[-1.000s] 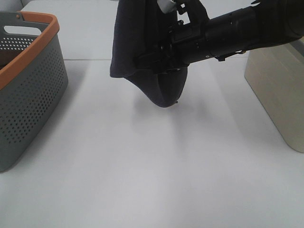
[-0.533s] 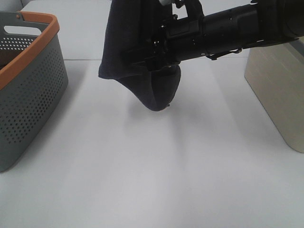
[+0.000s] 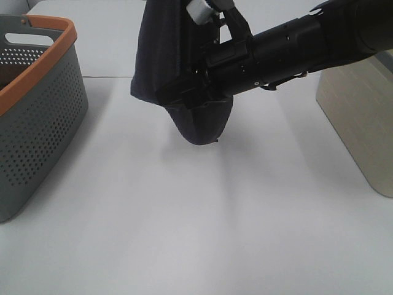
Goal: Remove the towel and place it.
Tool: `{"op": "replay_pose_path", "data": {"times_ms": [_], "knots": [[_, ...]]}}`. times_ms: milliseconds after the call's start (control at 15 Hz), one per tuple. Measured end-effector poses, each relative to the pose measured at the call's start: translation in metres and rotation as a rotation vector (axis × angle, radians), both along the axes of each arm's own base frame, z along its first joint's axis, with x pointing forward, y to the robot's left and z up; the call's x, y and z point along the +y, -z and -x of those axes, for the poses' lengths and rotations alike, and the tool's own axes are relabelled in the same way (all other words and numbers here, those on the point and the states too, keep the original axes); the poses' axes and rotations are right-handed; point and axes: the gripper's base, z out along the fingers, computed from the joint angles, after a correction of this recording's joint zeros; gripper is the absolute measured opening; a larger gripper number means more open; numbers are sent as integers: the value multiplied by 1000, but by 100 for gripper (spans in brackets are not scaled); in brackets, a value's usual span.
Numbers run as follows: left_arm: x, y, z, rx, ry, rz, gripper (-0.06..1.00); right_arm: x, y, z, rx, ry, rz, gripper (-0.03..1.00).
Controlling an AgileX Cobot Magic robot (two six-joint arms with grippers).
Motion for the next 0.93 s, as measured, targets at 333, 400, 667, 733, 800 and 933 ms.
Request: {"op": "replay_pose_path", "data": {"times_ms": [333, 400, 667, 733, 800, 933], "knots": [[0, 3, 2, 30, 13, -22, 0, -13, -27, 21, 91, -2, 120, 0], [0, 3, 2, 33, 14, -24, 0, -17, -32, 25, 104, 8, 148, 0], [0, 4, 2, 67, -2, 7, 0, -32, -41, 33, 196, 128, 281, 0], [0, 4, 2, 82, -9, 20, 0, -35, -46, 35, 191, 145, 299, 0], [0, 4, 2, 96, -16, 34, 0, -38, -53, 39, 197, 166, 304, 0], [-1, 8, -1, 142, -44, 57, 0, -44, -67, 48, 217, 203, 305, 0]]}}
